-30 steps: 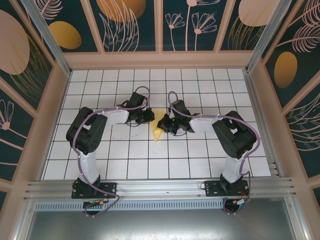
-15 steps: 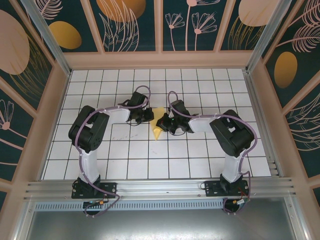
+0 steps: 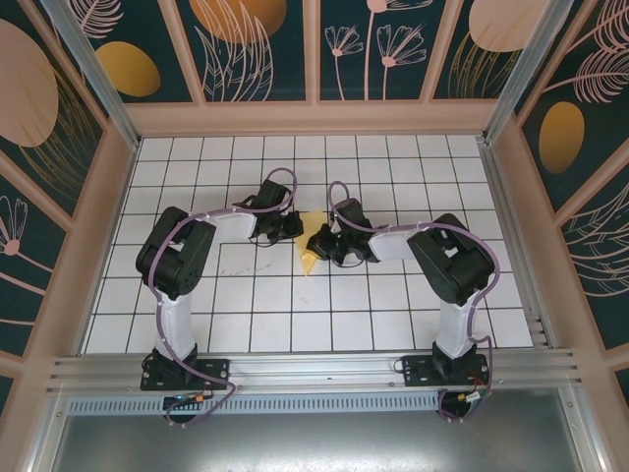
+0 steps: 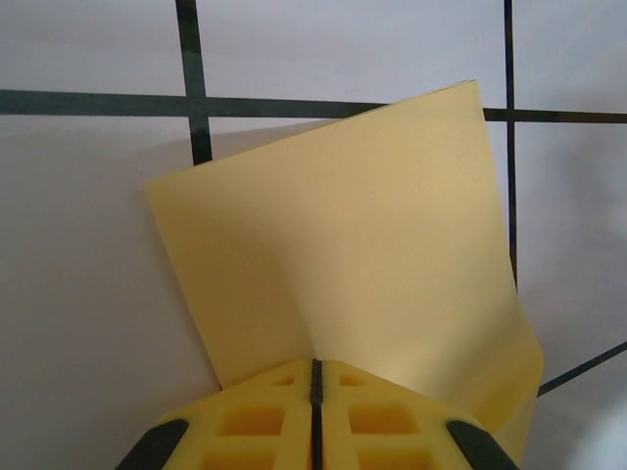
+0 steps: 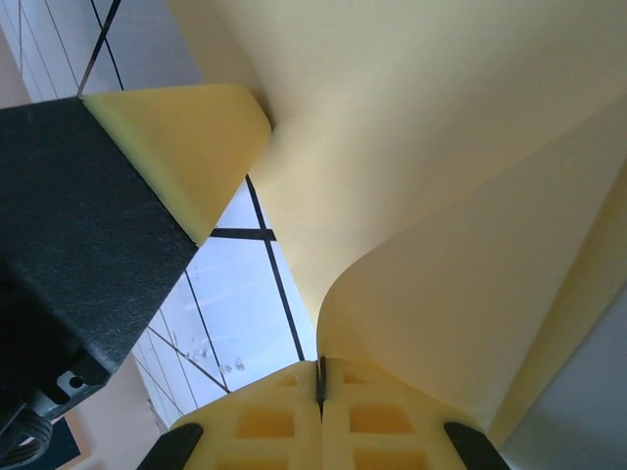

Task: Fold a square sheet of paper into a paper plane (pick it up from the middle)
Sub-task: Third fold the triangle at the center of the table.

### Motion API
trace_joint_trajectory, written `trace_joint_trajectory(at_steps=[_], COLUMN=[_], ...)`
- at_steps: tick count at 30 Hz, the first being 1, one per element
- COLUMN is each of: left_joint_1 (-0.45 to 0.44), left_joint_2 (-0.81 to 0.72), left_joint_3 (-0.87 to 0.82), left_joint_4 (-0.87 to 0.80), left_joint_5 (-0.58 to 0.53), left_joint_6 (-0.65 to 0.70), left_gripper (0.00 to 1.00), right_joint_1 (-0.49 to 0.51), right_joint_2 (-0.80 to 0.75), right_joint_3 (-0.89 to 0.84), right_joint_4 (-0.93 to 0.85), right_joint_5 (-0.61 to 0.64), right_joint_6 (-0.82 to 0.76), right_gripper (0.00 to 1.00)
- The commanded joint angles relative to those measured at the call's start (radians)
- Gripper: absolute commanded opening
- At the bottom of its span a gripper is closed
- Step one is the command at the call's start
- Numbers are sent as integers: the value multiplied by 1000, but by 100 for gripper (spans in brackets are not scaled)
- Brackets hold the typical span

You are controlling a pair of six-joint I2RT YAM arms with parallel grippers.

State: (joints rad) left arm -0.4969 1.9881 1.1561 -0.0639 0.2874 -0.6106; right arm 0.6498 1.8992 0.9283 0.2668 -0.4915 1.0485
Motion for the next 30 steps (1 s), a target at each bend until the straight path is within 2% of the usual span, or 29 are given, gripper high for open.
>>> trace_joint_trajectory(at_steps=[1,30], left_joint_1=[-5,-5], left_joint_2=[32,25], left_joint_3=[1,-25], left_joint_4=[-41,-24], left_joint_5=[9,21], left_joint_6=[-2,-3], left_gripper=[11,11], right_joint_1=[7,7], right_joint_2=[12,45], right_joint_3=[-8,4], right_joint_4=[51,14], right_joint_5=[5,51], right_joint_6=[18,24], right_gripper=[0,0])
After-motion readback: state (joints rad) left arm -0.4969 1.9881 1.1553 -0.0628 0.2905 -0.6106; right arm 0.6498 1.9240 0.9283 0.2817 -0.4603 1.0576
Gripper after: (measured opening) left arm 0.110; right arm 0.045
